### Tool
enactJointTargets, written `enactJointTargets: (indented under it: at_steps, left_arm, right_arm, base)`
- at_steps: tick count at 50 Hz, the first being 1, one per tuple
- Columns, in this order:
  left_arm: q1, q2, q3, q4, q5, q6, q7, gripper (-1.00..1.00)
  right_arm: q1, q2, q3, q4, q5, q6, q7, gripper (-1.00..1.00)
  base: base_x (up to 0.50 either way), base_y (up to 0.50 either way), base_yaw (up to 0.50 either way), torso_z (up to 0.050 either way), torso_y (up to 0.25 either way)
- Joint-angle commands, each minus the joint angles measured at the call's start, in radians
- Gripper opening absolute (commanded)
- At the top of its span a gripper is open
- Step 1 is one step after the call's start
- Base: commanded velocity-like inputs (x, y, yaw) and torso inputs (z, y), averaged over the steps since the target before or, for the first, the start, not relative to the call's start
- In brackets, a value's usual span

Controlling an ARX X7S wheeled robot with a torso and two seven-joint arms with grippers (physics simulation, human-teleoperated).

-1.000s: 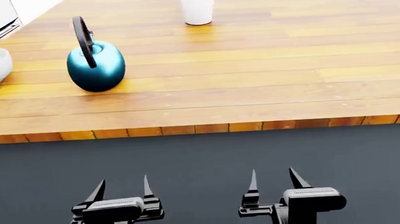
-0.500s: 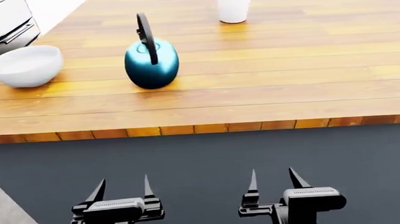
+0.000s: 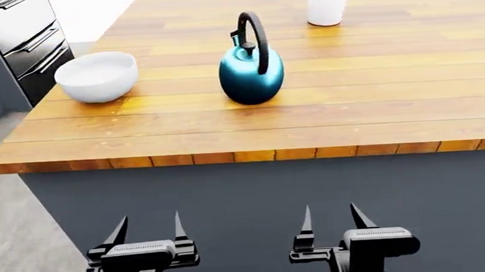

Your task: Pick the kettle non electric and bowl and place them in the sink. Then turn on the water.

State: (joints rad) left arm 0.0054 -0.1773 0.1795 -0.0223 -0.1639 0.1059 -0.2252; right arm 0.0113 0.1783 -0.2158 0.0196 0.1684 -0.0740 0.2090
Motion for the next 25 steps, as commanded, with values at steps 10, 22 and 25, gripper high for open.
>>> enactJointTargets:
  at_steps: [10,22,25]
  left_arm:
    - [0.001,-0.010,0.013,-0.002,-0.002,0.008,-0.012,1.00]
    - [0.001,-0.015,0.019,-0.003,-0.006,0.009,-0.017,1.00]
    - [0.001,-0.016,0.020,-0.001,-0.010,0.009,-0.016,1.00]
  right_arm:
    - [0.000,0.011,-0.010,-0.017,0.011,0.012,0.012,1.00]
    - [0.001,0.016,-0.016,-0.019,0.016,0.013,0.018,1.00]
    - [0.000,0.014,-0.014,-0.005,0.020,-0.006,0.017,1.00]
  base:
    - [0.00,0.50,0.00,0.000,0.000]
    - [0.00,0.50,0.00,0.000,0.000]
    - [0.00,0.48,0.00,0.000,0.000]
